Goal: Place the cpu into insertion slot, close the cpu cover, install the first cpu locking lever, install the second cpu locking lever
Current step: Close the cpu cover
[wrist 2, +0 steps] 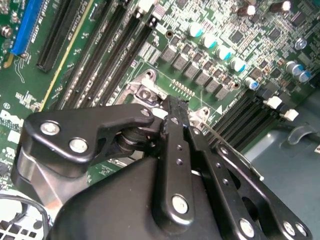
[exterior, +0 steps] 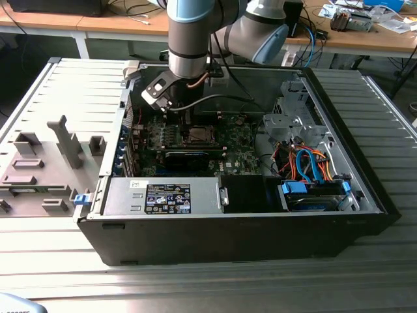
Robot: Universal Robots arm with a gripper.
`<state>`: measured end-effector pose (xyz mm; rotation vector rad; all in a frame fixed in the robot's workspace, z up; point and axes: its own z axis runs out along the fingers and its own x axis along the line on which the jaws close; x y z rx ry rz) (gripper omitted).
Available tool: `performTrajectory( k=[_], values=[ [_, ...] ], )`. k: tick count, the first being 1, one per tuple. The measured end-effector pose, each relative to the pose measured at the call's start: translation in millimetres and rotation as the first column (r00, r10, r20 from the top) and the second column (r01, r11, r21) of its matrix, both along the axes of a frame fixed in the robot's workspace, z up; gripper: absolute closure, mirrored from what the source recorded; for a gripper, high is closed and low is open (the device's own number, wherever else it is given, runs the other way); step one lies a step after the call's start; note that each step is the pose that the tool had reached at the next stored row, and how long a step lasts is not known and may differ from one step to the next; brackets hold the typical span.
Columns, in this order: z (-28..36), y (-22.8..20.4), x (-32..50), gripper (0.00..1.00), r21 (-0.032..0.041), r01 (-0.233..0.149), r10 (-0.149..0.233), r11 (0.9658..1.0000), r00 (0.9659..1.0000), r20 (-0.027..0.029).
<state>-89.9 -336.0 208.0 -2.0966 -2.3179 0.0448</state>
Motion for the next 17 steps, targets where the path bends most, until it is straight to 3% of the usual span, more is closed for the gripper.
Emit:
performTrajectory(
  k=[9, 17],
  values=[
    [2.4, -0.1, 28.1, 0.89, 0.0002, 0.0, 0.0, 1.0, 1.0, -0.0085],
    [28.3, -0.1, 28.8, 0.89, 0.0004, 0.0, 0.0, 1.0, 1.0, -0.0085]
  ],
)
